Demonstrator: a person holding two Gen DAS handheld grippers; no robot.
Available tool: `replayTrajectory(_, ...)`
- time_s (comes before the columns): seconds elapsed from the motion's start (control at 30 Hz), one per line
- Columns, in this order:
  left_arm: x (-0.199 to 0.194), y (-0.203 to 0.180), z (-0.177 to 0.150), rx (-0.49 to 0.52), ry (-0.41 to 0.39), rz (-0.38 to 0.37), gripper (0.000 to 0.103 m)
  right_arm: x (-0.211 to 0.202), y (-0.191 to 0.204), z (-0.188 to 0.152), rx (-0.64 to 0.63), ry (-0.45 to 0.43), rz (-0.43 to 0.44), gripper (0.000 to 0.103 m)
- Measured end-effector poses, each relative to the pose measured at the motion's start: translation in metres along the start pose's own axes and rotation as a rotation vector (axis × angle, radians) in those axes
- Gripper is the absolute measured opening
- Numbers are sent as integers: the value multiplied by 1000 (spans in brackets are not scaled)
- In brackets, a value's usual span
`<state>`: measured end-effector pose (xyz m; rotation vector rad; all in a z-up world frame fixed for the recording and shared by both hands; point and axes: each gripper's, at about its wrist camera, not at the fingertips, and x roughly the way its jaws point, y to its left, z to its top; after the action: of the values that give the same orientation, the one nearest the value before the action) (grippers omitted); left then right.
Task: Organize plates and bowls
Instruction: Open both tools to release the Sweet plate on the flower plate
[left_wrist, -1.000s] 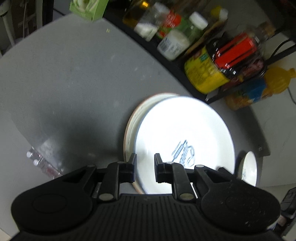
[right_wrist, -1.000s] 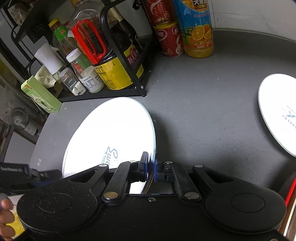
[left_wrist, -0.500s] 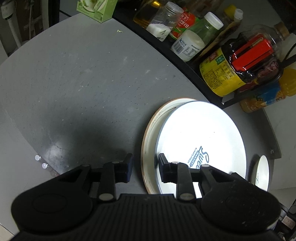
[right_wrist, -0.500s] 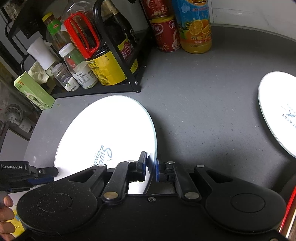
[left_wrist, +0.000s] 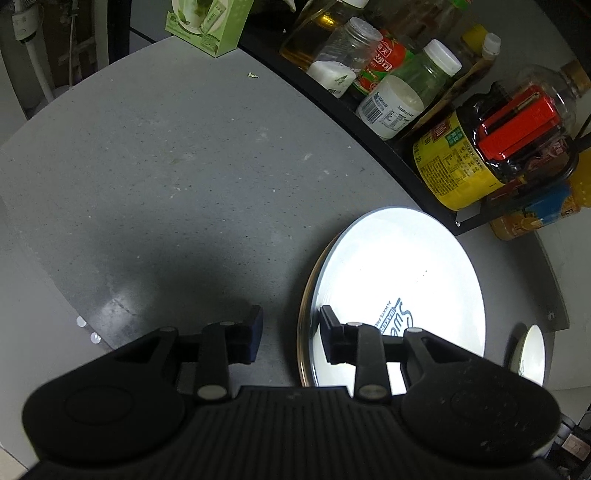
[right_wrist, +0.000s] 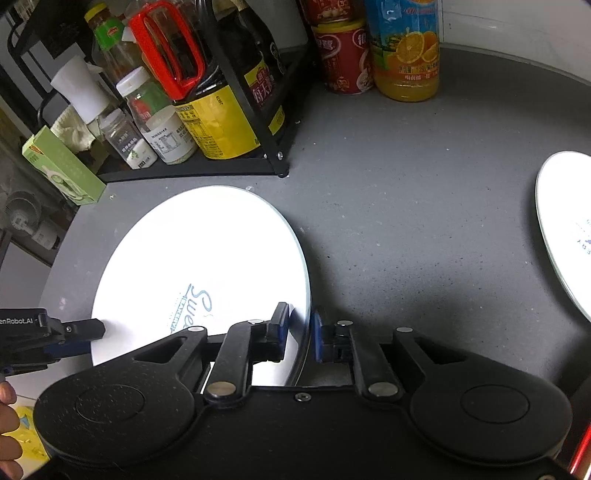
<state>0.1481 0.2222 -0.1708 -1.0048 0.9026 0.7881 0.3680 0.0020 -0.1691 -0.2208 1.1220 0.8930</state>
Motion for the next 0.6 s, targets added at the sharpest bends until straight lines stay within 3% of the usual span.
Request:
replayTrajectory(0.07, -3, -3, 0, 1, 1, 21, 30, -3, 1, 1, -4, 0, 4, 20)
replayTrajectory(0.17, -11, -9, 0, 3, -15, 41, 31, -11, 2, 4, 5, 11, 34, 30)
replayTrajectory(0.3, -15, -21, -3, 15, -6, 16, 41, -25, 2, 5, -5, 2, 50, 52)
replayTrajectory(0.37, -16, -30, -4, 30, -3, 12, 44, -32, 1, 6, -4, -2, 59, 54)
replayTrajectory(0.6, -22, -55, -10, 72, 16, 12, 63, -55, -9, 9, 9, -5, 71, 80)
